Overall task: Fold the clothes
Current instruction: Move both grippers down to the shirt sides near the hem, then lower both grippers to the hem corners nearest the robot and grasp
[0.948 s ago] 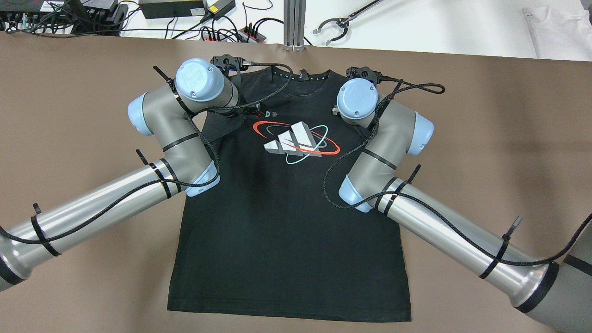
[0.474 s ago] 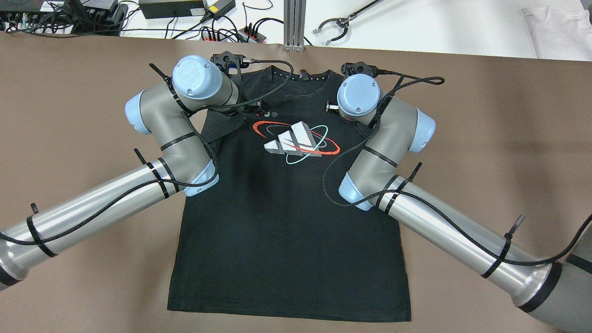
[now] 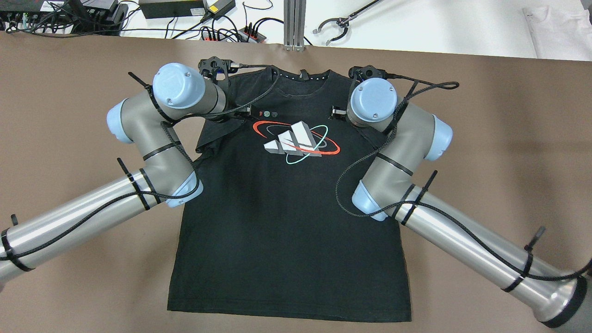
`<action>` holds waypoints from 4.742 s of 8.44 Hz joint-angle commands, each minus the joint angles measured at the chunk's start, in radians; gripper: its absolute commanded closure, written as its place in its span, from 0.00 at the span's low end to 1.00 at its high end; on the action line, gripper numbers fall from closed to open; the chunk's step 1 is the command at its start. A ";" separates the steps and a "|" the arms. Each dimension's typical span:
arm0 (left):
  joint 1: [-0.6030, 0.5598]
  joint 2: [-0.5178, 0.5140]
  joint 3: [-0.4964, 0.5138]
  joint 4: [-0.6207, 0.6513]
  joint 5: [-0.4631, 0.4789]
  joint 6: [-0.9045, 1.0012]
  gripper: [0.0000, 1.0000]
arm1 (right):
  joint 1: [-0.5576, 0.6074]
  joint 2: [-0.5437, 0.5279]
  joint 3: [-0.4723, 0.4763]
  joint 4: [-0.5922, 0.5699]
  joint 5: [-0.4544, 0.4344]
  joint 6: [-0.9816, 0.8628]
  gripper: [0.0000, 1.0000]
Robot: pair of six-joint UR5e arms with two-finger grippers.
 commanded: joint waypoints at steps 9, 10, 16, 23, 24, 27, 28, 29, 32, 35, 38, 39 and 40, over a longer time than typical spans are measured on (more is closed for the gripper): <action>0.587 0.689 -0.679 0.003 0.348 -0.376 0.00 | -0.456 -0.618 0.676 -0.060 -0.165 0.337 0.05; 0.623 0.705 -0.679 0.003 0.379 -0.376 0.00 | -0.473 -0.626 0.681 -0.060 -0.168 0.337 0.05; 0.665 0.706 -0.660 0.006 0.410 -0.357 0.61 | -0.489 -0.634 0.690 -0.060 -0.168 0.337 0.05; 0.666 0.706 -0.653 0.006 0.412 -0.358 0.96 | -0.489 -0.634 0.690 -0.060 -0.168 0.337 0.05; 0.665 0.706 -0.654 0.004 0.412 -0.357 1.00 | -0.489 -0.634 0.690 -0.060 -0.168 0.337 0.05; 0.666 0.701 -0.653 0.004 0.412 -0.357 1.00 | -0.511 -0.643 0.690 -0.060 -0.169 0.350 0.06; 0.668 0.699 -0.653 0.004 0.412 -0.357 1.00 | -0.546 -0.646 0.691 -0.060 -0.207 0.391 0.07; 0.668 0.698 -0.653 0.004 0.412 -0.357 1.00 | -0.580 -0.649 0.691 -0.059 -0.232 0.410 0.10; 0.669 0.695 -0.653 0.004 0.412 -0.357 1.00 | -0.607 -0.706 0.691 -0.054 -0.252 0.430 0.22; 0.669 0.692 -0.653 0.004 0.412 -0.357 1.00 | -0.620 -0.704 0.691 -0.054 -0.254 0.432 0.46; 0.669 0.692 -0.653 0.006 0.412 -0.357 1.00 | -0.622 -0.704 0.691 -0.054 -0.254 0.432 0.52; 0.669 0.692 -0.653 0.004 0.412 -0.357 1.00 | -0.627 -0.706 0.691 -0.054 -0.252 0.432 0.52; 0.669 0.692 -0.653 0.004 0.412 -0.357 1.00 | -0.633 -0.704 0.693 -0.054 -0.254 0.432 0.52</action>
